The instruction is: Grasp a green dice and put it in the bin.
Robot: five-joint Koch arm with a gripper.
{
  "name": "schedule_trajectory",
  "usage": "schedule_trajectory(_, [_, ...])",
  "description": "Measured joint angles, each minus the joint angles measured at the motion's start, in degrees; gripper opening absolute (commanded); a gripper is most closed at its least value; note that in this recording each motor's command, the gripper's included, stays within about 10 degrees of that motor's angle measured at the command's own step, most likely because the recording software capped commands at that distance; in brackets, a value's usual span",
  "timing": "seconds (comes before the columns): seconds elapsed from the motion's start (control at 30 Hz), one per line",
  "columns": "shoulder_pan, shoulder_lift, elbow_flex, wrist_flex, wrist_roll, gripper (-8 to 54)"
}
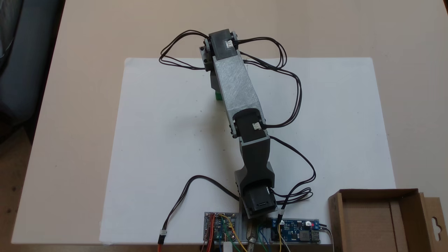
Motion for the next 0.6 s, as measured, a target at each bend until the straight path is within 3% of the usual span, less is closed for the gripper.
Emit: schedule_trajectory(0.6, [2.8,-1.9,7.5,-3.6,0.2,43.5])
